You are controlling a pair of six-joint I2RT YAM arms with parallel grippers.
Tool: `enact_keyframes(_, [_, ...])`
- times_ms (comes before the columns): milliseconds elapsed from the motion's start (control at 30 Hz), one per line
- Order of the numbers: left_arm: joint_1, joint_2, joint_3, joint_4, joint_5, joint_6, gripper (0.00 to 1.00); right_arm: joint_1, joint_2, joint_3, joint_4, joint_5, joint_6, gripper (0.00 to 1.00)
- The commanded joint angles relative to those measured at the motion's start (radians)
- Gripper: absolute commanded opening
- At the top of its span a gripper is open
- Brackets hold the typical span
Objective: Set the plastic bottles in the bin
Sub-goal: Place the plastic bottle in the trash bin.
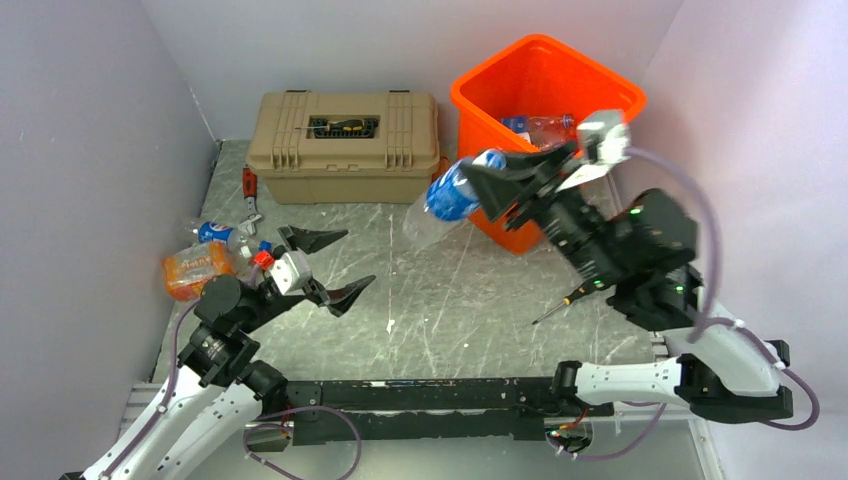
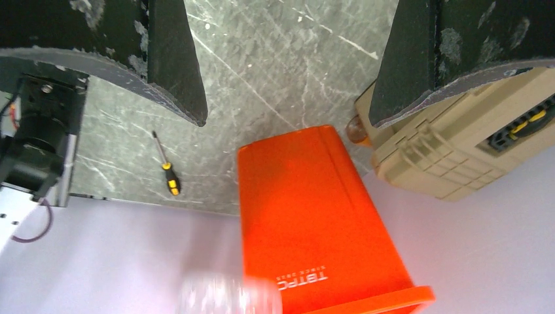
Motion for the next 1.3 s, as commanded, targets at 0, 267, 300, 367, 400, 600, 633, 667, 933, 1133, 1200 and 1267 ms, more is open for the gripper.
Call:
enact_keyframes(0, [0.002, -0.005, 0.022, -0.006, -0.113, 0.020, 0.99, 0.001, 0.015, 0.172, 0.086, 0.119, -0.245, 0.00])
enact_keyframes(267, [0.001, 0.030, 0.038, -0.040, -0.184, 0.023, 0.99, -0.084, 0.198, 0.235, 0.603, 0.362, -0.795, 0.00])
enact_keyframes(300, [0.001, 0.039, 0.045, -0.049, -0.199, 0.022, 0.99, -0.199, 0.234, 0.282, 0.549, 0.351, -0.716, 0.00])
enact_keyframes(367, [0.001, 0.052, 0.057, -0.070, -0.229, 0.020, 0.99, -0.377, 0.247, 0.257, 0.498, 0.282, -0.550, 0.00])
enact_keyframes(400, [0.001, 0.054, 0.059, -0.073, -0.245, 0.019, 0.99, -0.460, 0.246, 0.235, 0.492, 0.259, -0.475, 0.00])
enact_keyframes(600, [0.002, 0.036, 0.045, -0.056, -0.338, 0.011, 0.99, -0.741, 0.260, 0.134, 0.505, 0.181, -0.194, 0.00])
enact_keyframes(633, [0.001, 0.033, 0.044, -0.055, -0.339, 0.010, 0.99, -0.772, 0.267, 0.120, 0.513, 0.170, -0.163, 0.00])
enact_keyframes(667, [0.001, 0.033, 0.045, -0.056, -0.336, 0.009, 0.99, -0.804, 0.284, 0.121, 0.501, 0.158, -0.136, 0.00])
enact_keyframes(933, [0.001, 0.044, 0.058, -0.074, -0.337, -0.001, 1.00, -1.044, 0.417, 0.198, 0.262, 0.024, 0.096, 0.00])
enact_keyframes(1133, [0.001, 0.060, 0.062, -0.078, -0.335, -0.010, 0.99, -1.087, 0.437, 0.127, 0.186, -0.044, 0.171, 0.00])
enact_keyframes(1200, [0.001, 0.062, 0.062, -0.078, -0.326, -0.012, 1.00, -1.087, 0.429, 0.099, 0.184, -0.040, 0.183, 0.00])
enact_keyframes(1267, [0.001, 0.064, 0.064, -0.081, -0.322, -0.010, 0.99, -1.087, 0.409, 0.061, 0.196, -0.040, 0.191, 0.02])
